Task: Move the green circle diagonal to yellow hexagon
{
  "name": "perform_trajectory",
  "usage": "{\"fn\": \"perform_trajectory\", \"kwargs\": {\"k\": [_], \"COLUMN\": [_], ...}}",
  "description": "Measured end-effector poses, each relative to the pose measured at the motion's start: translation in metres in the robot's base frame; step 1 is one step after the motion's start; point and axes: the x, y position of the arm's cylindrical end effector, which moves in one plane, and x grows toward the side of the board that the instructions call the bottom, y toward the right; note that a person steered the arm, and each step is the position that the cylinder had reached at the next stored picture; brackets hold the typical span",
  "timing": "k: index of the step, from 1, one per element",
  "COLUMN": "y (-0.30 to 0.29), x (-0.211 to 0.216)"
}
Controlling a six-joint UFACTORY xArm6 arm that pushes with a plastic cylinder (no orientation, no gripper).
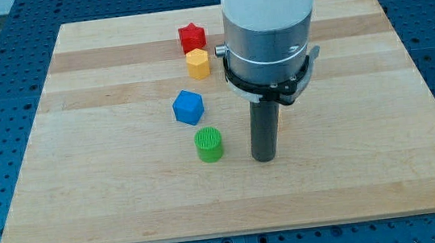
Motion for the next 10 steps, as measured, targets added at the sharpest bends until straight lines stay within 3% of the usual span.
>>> {"fn": "perform_trajectory", "kwargs": {"k": [1,4,5,6,7,9,10], "y": [0.000,-0.107,-0.100,-0.029,-0.028,-0.119,-0.162], "x": [0.000,0.000,-0.005,-0.007,-0.013,-0.057,-0.057]}}
